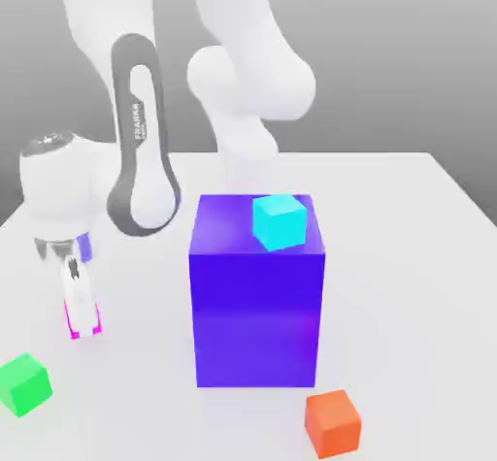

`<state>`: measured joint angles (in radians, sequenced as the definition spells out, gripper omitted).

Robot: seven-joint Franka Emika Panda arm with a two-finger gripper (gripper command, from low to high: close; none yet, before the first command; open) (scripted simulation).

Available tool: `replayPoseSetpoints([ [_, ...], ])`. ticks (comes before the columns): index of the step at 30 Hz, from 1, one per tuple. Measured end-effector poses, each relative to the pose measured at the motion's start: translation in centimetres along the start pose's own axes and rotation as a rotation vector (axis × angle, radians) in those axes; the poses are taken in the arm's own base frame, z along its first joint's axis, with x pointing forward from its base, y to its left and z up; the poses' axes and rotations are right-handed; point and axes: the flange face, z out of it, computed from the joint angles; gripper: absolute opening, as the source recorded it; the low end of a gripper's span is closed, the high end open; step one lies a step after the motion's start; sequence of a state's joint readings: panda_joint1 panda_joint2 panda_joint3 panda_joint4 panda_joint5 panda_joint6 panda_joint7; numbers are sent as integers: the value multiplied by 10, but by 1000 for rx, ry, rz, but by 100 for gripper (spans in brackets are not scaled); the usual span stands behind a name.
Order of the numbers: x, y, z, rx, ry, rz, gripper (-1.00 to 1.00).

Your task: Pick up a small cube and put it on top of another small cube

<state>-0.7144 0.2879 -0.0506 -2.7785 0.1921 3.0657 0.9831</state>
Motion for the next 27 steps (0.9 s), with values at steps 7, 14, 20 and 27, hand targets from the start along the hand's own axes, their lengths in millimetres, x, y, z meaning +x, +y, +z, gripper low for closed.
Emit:
replayPoseSetpoints([
  [7, 0, -2, -23, 3, -2, 2, -100],
  [14, -2, -28, -70, 1, -3, 67, -100],
  [20, -6, -94, -93, 2, -5, 250, -100],
  [27, -16, -148, -85, 1, 0, 404, -100],
])
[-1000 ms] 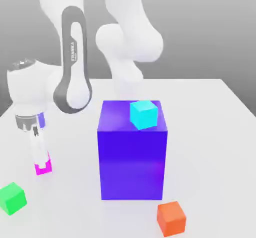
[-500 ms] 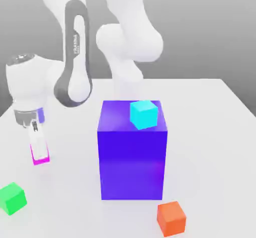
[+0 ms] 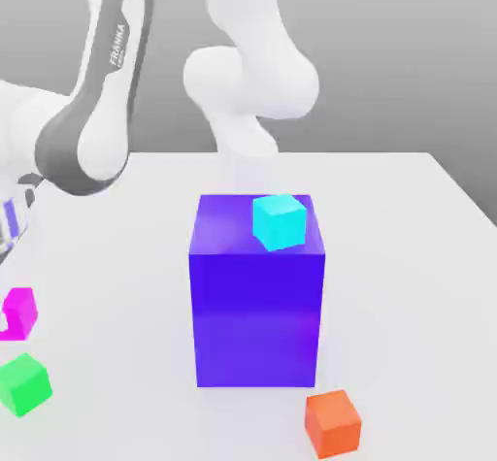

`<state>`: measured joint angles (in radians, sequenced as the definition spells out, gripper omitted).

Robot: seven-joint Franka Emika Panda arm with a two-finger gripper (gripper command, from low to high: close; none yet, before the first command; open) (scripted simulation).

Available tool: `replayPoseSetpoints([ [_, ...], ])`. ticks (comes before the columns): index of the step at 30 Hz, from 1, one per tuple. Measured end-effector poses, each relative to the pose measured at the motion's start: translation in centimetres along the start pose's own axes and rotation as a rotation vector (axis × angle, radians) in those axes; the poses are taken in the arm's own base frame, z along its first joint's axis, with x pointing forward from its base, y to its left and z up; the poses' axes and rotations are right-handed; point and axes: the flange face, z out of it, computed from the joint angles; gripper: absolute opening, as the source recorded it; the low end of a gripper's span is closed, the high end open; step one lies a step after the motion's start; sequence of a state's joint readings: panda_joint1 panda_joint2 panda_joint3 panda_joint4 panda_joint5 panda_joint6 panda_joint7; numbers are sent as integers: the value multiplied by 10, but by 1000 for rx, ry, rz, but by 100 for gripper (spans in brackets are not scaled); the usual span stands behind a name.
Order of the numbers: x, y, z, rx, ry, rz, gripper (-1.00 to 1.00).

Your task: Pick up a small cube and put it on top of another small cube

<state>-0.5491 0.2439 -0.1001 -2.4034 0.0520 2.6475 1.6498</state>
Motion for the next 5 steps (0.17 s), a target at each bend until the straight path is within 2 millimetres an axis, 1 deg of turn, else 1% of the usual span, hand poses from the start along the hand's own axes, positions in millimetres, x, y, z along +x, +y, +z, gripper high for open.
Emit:
replayPoseSetpoints([
  [1, 0, 0, 13, 0, 0, 2, -100],
  [2, -1, 0, 27, 0, 0, 3, 100],
  [5, -1, 0, 27, 0, 0, 3, 100],
])
